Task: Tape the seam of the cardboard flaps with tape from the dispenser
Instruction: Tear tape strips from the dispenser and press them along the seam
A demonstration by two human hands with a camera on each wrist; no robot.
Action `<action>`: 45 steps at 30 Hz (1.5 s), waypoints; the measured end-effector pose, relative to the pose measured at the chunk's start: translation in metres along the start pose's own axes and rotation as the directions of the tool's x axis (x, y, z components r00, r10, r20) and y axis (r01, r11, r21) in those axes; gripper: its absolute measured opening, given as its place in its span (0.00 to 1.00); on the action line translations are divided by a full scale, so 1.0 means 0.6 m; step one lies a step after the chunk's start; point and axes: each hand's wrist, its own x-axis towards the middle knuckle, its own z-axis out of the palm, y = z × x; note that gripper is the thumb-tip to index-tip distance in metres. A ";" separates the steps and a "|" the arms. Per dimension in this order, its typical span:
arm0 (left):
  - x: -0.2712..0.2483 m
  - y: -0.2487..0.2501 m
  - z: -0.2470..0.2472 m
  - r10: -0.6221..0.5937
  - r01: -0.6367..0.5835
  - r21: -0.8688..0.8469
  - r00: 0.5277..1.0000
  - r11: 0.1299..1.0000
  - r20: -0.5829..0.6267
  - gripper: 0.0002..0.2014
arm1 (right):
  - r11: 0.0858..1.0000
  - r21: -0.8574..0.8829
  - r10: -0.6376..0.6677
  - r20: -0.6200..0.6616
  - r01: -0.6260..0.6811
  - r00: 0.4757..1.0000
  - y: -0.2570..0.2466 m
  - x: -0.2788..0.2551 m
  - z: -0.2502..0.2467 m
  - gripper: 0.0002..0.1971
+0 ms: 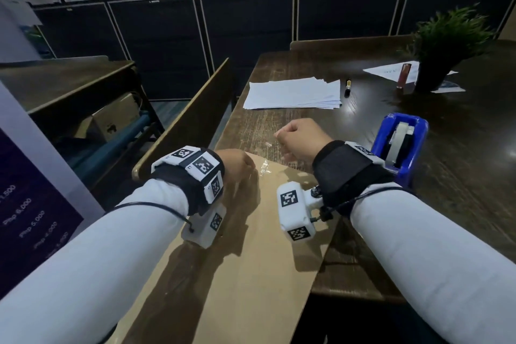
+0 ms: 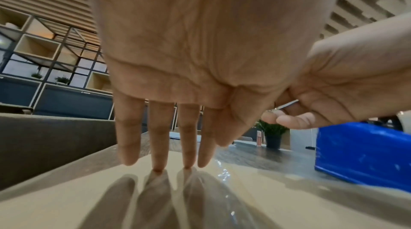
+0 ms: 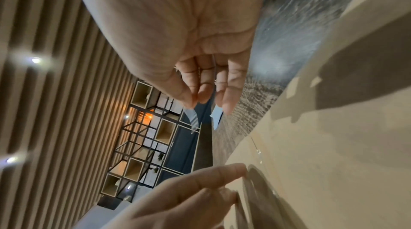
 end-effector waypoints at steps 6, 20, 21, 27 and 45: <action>-0.005 -0.018 0.017 0.042 -0.052 0.192 0.998 0.980 0.053 0.19 | 0.983 0.048 0.175 0.084 -0.179 0.981 0.014 0.021 0.016 0.05; -0.027 -0.038 0.024 0.089 -0.091 0.166 0.996 0.982 0.023 0.24 | 0.957 0.009 0.285 0.117 -0.288 0.951 0.038 0.050 0.046 0.13; -0.027 -0.040 0.024 0.084 -0.087 0.157 0.996 0.984 0.025 0.24 | 0.957 0.000 0.289 0.115 -0.291 0.950 0.039 0.051 0.048 0.13; -0.025 -0.045 0.023 0.055 -0.059 0.128 0.998 0.990 0.032 0.21 | 0.957 -0.053 0.291 0.126 -0.287 0.948 0.046 0.064 0.051 0.12; -0.018 -0.033 0.024 0.098 -0.100 0.254 0.995 0.962 0.019 0.31 | 0.944 -0.246 0.258 0.149 -0.217 0.955 0.049 0.068 0.055 0.05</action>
